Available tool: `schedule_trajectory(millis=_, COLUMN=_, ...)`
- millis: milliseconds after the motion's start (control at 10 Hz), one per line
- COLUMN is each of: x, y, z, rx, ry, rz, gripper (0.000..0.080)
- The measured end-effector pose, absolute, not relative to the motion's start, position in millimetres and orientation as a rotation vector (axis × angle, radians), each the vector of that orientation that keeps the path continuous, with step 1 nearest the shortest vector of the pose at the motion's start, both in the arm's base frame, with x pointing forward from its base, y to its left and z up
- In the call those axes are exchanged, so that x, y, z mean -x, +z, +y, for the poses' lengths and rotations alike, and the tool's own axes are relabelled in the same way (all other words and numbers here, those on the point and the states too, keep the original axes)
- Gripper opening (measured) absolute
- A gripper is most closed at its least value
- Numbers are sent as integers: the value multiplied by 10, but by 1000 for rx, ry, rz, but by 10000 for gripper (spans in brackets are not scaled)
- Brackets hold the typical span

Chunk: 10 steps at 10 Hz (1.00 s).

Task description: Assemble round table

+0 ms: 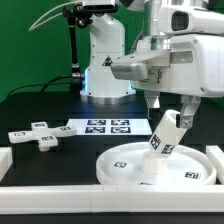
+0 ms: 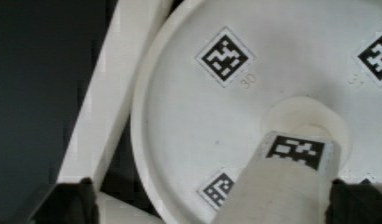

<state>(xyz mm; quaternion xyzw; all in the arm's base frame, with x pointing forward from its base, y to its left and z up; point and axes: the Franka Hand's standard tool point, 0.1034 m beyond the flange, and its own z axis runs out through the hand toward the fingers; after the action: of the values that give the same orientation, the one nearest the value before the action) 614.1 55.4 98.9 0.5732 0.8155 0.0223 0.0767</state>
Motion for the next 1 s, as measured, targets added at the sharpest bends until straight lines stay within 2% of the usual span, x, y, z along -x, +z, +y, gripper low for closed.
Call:
schedule_trajectory(millis=400, x=-5989, y=912, z=676, rx=-1767, ry=60, rz=2425, gripper=649)
schedule_trajectory(millis=1000, x=-5999, y=832, z=702, rx=-1774, ry=55, rz=2431, gripper=649)
